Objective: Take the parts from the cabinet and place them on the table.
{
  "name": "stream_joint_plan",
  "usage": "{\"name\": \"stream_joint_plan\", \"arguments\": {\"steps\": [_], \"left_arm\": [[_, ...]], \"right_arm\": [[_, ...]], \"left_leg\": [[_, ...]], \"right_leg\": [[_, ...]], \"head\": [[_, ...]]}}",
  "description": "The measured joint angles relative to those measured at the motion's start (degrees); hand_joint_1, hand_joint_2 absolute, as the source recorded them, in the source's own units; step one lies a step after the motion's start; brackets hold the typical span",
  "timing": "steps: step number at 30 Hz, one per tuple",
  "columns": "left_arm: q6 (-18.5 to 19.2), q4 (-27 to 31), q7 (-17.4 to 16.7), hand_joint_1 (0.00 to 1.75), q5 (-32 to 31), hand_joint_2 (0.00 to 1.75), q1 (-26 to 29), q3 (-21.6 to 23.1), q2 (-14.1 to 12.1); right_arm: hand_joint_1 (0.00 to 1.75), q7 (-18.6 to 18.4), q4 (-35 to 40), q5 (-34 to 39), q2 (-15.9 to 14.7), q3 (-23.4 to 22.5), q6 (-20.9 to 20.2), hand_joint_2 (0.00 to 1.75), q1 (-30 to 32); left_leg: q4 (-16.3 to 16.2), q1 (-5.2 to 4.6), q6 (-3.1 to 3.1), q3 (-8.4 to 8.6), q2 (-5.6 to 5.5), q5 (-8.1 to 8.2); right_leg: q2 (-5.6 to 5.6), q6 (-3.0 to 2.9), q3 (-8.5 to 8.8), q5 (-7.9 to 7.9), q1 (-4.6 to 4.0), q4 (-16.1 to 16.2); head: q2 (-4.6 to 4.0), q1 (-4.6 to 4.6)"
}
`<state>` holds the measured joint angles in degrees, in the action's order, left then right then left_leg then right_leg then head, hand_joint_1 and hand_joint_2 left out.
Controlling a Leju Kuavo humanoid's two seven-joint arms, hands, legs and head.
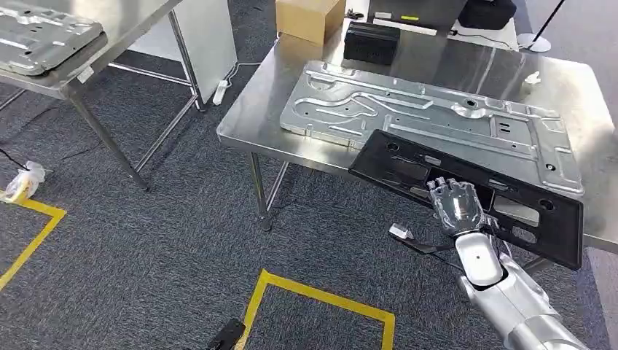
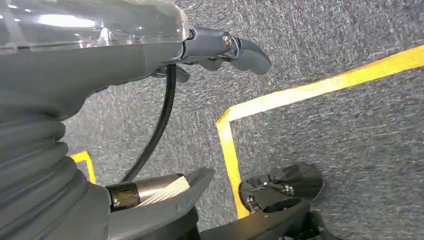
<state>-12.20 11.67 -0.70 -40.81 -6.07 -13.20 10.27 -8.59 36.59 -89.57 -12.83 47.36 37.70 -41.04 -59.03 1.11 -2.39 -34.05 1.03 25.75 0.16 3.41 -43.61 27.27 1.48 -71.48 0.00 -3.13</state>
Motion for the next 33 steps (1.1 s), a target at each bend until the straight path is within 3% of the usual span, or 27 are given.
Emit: {"name": "stream_joint_plan", "arguments": {"steps": [2,3,4,6,10,18,20,21,22,23,25,27,28,29,31,32,33], "left_arm": [[-0.13,0.0,-0.57,0.0,0.02,1.75,-0.1,-0.18,0.04],[-0.24,0.0,-0.68,0.0,0.02,1.75,-0.1,-0.26,0.04],[-0.31,0.0,-0.76,0.0,0.04,1.75,-0.16,-0.31,0.04],[-0.33,0.0,-1.6,0.0,0.31,1.75,-0.16,-0.54,-0.04],[-0.66,0.0,-3.76,0.0,0.59,1.75,-0.09,-1.29,-0.04],[0.07,0.0,-3.63,0.0,0.29,1.75,-0.07,-1.7,0.02],[-0.04,0.0,-3.5,0.0,0.07,1.75,-0.02,-1.75,-0.04],[-0.04,0.0,-3.34,0.0,0.02,1.75,-0.03,-1.75,-0.02],[-0.09,0.0,-3.23,0.0,-0.02,1.75,0.02,-1.77,0.06],[-0.26,0.0,-3.1,0.0,-0.11,1.75,0.02,-1.79,0.07],[-0.31,0.0,-3.08,0.0,-0.13,1.75,-0.08,-1.81,0.09],[-0.37,0.0,-3.06,0.0,-0.13,1.75,0.02,-1.81,0.2],[-0.41,0.0,-3.1,0.0,-0.22,1.75,0.15,-1.84,0.2],[-0.44,0.0,-3.15,0.0,-0.35,1.75,0.25,-1.86,0.2],[-0.44,0.0,-3.15,0.0,-0.61,1.75,0.26,-1.88,0.24],[-0.48,0.0,-3.15,0.0,-0.63,1.75,0.22,-1.94,0.06],[-0.59,0.0,-3.15,0.0,-0.65,1.75,0.02,-2.03,-0.04]], "right_arm": [[1.75,-0.5,0.0,0.0,0.0,0.0,0.02,1.75,-0.16],[1.75,-0.61,-0.02,0.0,0.02,0.02,0.02,1.75,-0.31],[1.75,-0.65,0.0,0.0,0.02,0.07,0.02,1.75,-0.38],[1.75,-0.68,-0.02,-0.07,0.04,0.24,0.04,1.75,-0.2],[1.75,-1.11,-0.18,-0.09,0.26,1.03,-0.04,1.75,-0.2],[1.75,-1.2,-0.83,-0.09,1.29,1.86,-0.15,1.75,-0.34],[1.75,-1.09,-0.94,-0.09,1.55,1.97,-0.13,1.75,-0.35],[1.75,-1.0,-0.94,-0.09,1.57,1.97,-0.09,1.75,-0.41],[1.75,-0.89,-0.94,-0.09,1.55,1.97,-0.07,1.75,-0.42],[1.75,-0.7,-1.05,-0.09,1.46,1.97,-0.07,1.75,-0.62],[1.75,-0.52,-1.09,-0.11,1.53,1.99,-0.07,1.75,-0.95],[1.75,-0.48,-1.38,-0.15,1.49,2.05,-0.07,1.75,-0.67],[1.75,-0.48,-1.49,-0.18,1.49,2.23,-0.07,1.75,-0.65],[1.75,-0.46,-1.55,-0.2,1.49,2.64,-0.09,1.75,-0.8],[1.75,-0.11,-1.57,-0.24,1.49,3.06,-0.2,1.75,-1.33],[1.75,-0.02,-1.6,-0.24,1.53,3.1,-0.33,1.75,-1.33],[1.75,0.02,-1.57,-0.24,1.57,3.61,-0.5,1.75,-1.85]], "left_leg": [[0.0,0.01,0.37,0.54,0.44,0.39],[0.01,-0.32,0.72,0.53,0.58,0.59],[-0.08,-0.45,0.95,0.49,0.6,0.66],[-0.02,-0.68,0.28,0.6,0.64,0.81],[0.6,-0.52,0.49,1.1,0.83,0.8],[1.17,-0.45,1.53,1.41,0.81,0.54],[1.14,-0.62,0.85,1.15,0.76,0.64],[2.2,-0.63,0.49,1.73,0.78,0.23],[4.23,0.61,0.26,3.34,0.92,-0.6],[5.26,0.5,0.36,4.09,1.06,-0.97],[5.57,0.7,0.42,4.45,1.4,-1.19],[5.41,1.06,0.81,4.69,1.33,-0.78],[5.15,1.35,1.22,4.79,1.27,-0.48],[4.73,1.75,1.71,4.95,1.22,-0.06],[3.09,2.9,3.24,5.24,1.21,1.55],[2.56,2.66,4.18,4.98,1.19,2.23],[1.7,2.53,4.72,4.6,1.18,2.7]], "right_leg": [[-0.65,-0.32,5.47,-4.91,-0.05,10.47],[-1.27,-0.75,6.69,-3.84,-0.57,12.47],[-1.0,-1.26,6.67,-4.05,-0.8,12.95],[-0.95,-1.29,6.77,-4.12,-0.56,13.1],[-0.79,-1.87,6.81,-3.81,-0.8,13.03],[-0.82,-2.39,6.84,-3.71,-0.88,12.93],[-1.0,-2.13,7.16,-4.01,-0.48,13.5],[-0.98,-1.85,7.71,-4.27,-0.77,14.16],[-0.9,-1.87,7.88,-4.11,-0.87,14.36],[-0.6,-1.64,7.6,-3.3,-0.9,13.16],[-0.31,-0.94,3.97,0.32,-0.46,5.59],[-0.28,-0.05,0.11,2.21,0.34,-1.34],[-0.3,0.44,-0.35,1.09,0.77,-1.3],[-0.33,0.94,0.6,-1.07,1.19,1.31],[-0.95,2.24,5.58,-6.75,2.21,11.88],[-1.06,2.72,5.88,-4.56,1.72,12.45],[-0.65,1.77,6.03,-4.43,1.43,12.48]], "head": [[0.0,0.0],[0.0,0.0],[0.0,0.07],[0.0,0.15],[0.0,0.13],[0.0,0.13],[0.0,0.17],[0.0,0.22],[0.0,0.13],[0.0,-0.13],[0.0,-0.09],[0.0,-0.11],[0.0,-0.11],[0.0,-0.11],[0.0,-0.11],[0.0,-0.18],[0.0,-0.77]]}}
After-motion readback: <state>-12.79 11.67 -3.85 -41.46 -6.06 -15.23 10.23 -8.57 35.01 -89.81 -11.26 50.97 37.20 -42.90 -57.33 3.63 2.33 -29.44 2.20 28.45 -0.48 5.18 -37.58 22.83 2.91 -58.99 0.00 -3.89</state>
